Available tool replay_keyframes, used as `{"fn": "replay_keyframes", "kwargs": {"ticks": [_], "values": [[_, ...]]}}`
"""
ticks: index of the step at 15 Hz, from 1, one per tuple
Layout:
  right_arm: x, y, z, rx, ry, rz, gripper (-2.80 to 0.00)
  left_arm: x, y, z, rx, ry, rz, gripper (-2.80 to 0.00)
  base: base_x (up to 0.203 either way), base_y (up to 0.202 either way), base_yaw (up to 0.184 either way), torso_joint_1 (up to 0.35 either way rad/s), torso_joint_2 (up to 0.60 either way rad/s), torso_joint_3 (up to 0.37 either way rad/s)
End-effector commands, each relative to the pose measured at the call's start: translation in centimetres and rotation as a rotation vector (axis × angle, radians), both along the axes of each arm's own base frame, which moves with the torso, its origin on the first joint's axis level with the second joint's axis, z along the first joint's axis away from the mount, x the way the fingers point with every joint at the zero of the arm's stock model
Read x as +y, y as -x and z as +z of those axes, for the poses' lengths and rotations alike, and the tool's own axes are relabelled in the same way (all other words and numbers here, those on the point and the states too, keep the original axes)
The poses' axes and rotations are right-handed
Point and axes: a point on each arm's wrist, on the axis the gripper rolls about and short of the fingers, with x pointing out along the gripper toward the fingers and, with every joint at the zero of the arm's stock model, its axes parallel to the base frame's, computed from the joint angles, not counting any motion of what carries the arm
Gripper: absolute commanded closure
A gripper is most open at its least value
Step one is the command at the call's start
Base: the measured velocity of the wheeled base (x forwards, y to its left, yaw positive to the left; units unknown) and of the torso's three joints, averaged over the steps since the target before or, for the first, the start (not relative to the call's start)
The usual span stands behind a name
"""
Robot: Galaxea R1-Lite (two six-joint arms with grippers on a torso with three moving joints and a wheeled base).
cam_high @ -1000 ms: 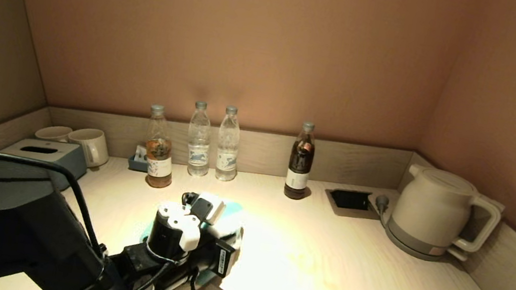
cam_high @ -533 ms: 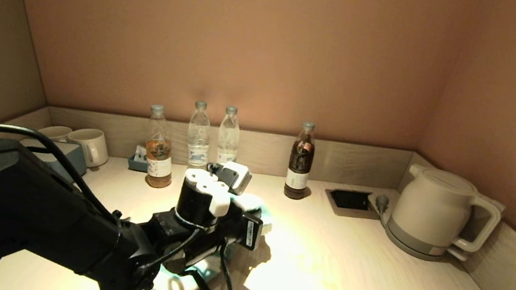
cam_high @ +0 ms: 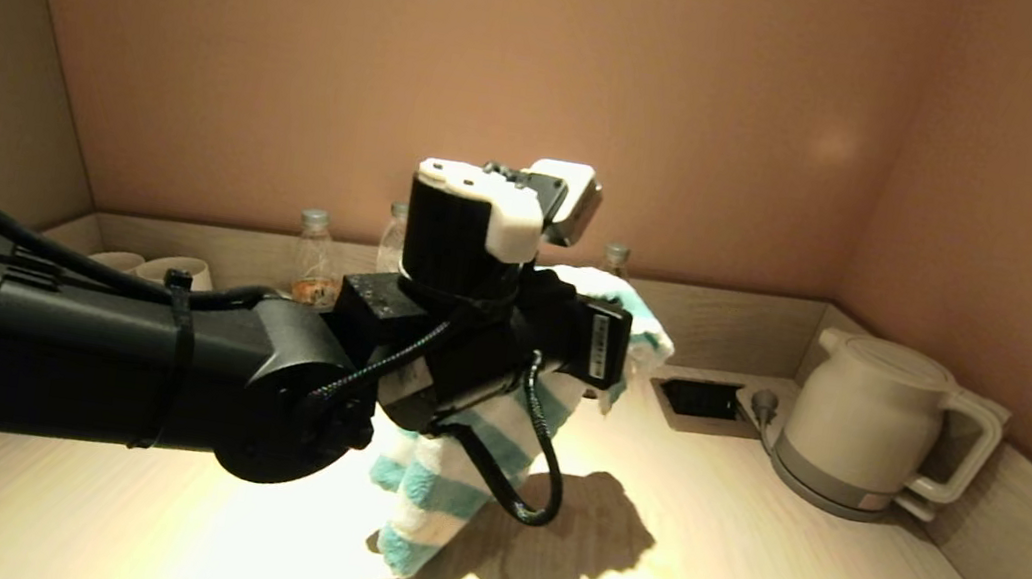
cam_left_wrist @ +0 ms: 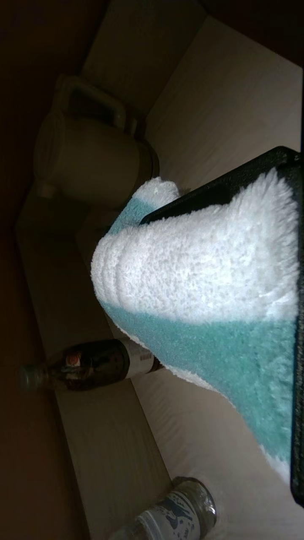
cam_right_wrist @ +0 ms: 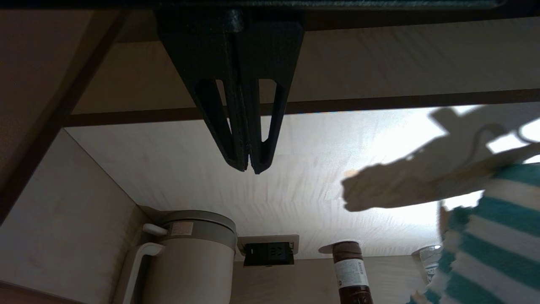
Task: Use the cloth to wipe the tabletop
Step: Sweep the stains on the table
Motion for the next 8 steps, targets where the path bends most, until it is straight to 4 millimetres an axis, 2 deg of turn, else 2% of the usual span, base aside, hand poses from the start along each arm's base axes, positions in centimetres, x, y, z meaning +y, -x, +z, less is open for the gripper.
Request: {"fn": "replay_keyframes", "kwargs": {"ticks": [1,2,4,5,7,8], "values": [[0.0,0.0,0.0,0.000,0.000,0.001,0.00,-1.5,1.4,2.7,-0.063,0.031,-0.048,0.00,0.000,0.000,0.000,0.000,0.00,0.000],[0.0,0.0,0.0,0.000,0.000,-0.001,0.00,-2.3,1.7,4.1,-0.111,0.044,-0.070,0.00,0.000,0.000,0.000,0.000,0.00,0.000],[0.0,0.0,0.0,0.000,0.000,0.001,0.00,-4.0,2.3,4.9,-0.166,0.028,-0.111,0.00,0.000,0.000,0.000,0.000,0.00,0.000],[0.0,0.0,0.0,0.000,0.000,0.001,0.00,-4.9,2.5,4.4,-0.183,0.000,-0.139,0.00,0.000,0.000,0.000,0.000,0.00,0.000],[0.0,0.0,0.0,0.000,0.000,0.001,0.00,-5.5,2.6,4.1,-0.200,-0.013,-0.163,0.00,0.000,0.000,0.000,0.000,0.00,0.000],[0.0,0.0,0.0,0.000,0.000,0.000,0.00,-6.3,2.4,3.1,-0.197,-0.026,-0.180,0.00,0.000,0.000,0.000,0.000,0.00,0.000]]}}
